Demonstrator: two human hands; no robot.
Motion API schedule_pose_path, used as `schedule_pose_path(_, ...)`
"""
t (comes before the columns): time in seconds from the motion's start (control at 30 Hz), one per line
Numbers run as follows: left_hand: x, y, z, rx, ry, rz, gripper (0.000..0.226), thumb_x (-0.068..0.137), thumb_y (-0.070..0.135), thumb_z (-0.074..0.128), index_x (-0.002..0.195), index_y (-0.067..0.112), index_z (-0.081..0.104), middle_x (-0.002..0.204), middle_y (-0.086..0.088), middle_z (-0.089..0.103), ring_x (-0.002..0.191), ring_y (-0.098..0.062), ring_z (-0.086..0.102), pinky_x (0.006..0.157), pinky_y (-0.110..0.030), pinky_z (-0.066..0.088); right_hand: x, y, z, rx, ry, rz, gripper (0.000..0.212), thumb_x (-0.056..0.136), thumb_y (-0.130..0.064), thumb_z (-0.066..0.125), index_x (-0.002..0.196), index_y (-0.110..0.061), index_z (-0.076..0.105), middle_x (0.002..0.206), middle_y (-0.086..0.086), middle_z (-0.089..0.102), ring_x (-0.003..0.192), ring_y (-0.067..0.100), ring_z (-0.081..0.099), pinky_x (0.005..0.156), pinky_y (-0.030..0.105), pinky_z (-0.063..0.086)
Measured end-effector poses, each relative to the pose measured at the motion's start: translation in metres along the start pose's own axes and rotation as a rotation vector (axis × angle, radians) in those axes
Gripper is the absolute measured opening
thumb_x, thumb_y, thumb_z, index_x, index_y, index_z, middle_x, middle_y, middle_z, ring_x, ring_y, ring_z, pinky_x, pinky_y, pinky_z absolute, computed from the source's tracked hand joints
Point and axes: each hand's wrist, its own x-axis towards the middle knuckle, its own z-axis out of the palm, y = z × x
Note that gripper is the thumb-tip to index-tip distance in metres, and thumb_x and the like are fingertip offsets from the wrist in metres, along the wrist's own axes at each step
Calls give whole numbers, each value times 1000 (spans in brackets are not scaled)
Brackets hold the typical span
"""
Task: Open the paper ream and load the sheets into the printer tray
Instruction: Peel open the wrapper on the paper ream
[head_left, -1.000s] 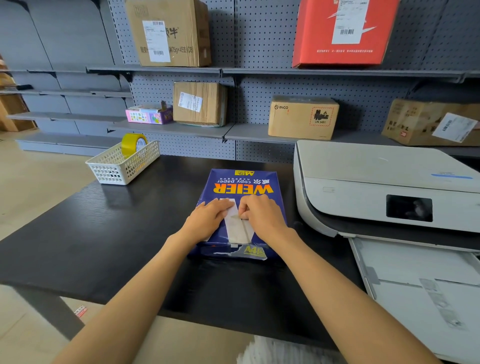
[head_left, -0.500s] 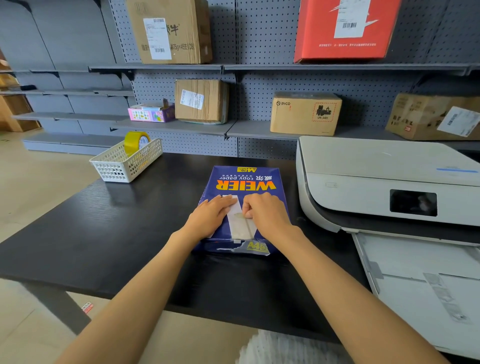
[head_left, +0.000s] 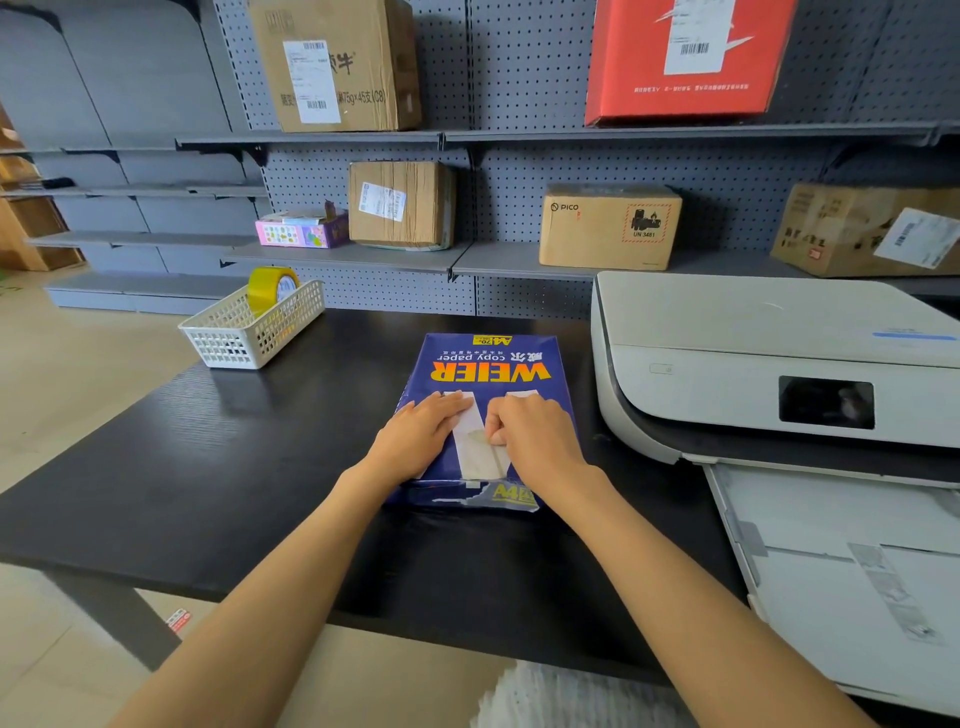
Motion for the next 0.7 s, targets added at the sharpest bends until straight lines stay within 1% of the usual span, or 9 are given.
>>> schedule_pose_path(0.07, 1, -1, 0, 2, 0, 5, 42, 106, 34, 28, 146, 32, 39, 152, 7, 40, 134, -23, 42, 112, -41, 30, -2, -1, -1, -11, -4, -1, 13, 97, -20, 54, 100, -14, 66, 104, 8, 68, 93, 22, 65, 71, 25, 48)
schedule_pose_path(0.17, 1, 0, 0, -3, 4, 13, 42, 106, 33, 28, 146, 30, 40, 152, 6, 40, 135, -22, 42, 113, -39, 29, -2, -2, -2, -10, -6, -2, 13, 98, -21, 54, 100, -14, 65, 103, 8, 69, 93, 22, 65, 75, 27, 52)
schedule_pose_path(0.3, 0, 0, 0, 0, 3, 13, 42, 106, 34, 28, 146, 31, 40, 152, 6, 40, 135, -23, 41, 112, -41, 29, -4, -4, -4, -18, -11, 4, 14, 98, -20, 53, 101, -14, 65, 104, 9, 69, 94, 23, 65, 77, 28, 53)
schedule_pose_path(0.4, 1, 0, 0, -1, 7, 13, 42, 105, 34, 28, 146, 31, 40, 152, 6, 41, 135, -24, 42, 112, -42, 30, -7, -6, -5, -33, -7, 9, 14, 98, -16, 52, 101, -13, 65, 103, 10, 69, 95, 25, 65, 72, 28, 48)
schedule_pose_path(0.47, 1, -1, 0, 3, 6, 24, 42, 106, 33, 28, 145, 31, 41, 151, 5, 42, 134, -24, 43, 112, -42, 30, -8, -7, -5, -46, -11, 18, 14, 97, -15, 52, 103, -12, 65, 105, 10, 69, 97, 25, 66, 71, 28, 45)
schedule_pose_path(0.57, 2, -3, 1, -3, -3, 23, 41, 106, 33, 28, 145, 31, 40, 151, 4, 42, 133, -25, 44, 114, -45, 31, -10, -7, -3, -48, -20, 26, 15, 98, -16, 53, 106, -12, 65, 107, 11, 69, 99, 24, 66, 72, 28, 46)
schedule_pose_path(0.7, 3, -2, 1, 9, -7, 10, 42, 106, 34, 27, 146, 31, 40, 152, 4, 40, 135, -25, 42, 113, -46, 32, -15, -9, -3, -52, -31, 32, 21, 98, -24, 55, 113, -12, 62, 116, 10, 68, 104, 25, 66, 86, 31, 55)
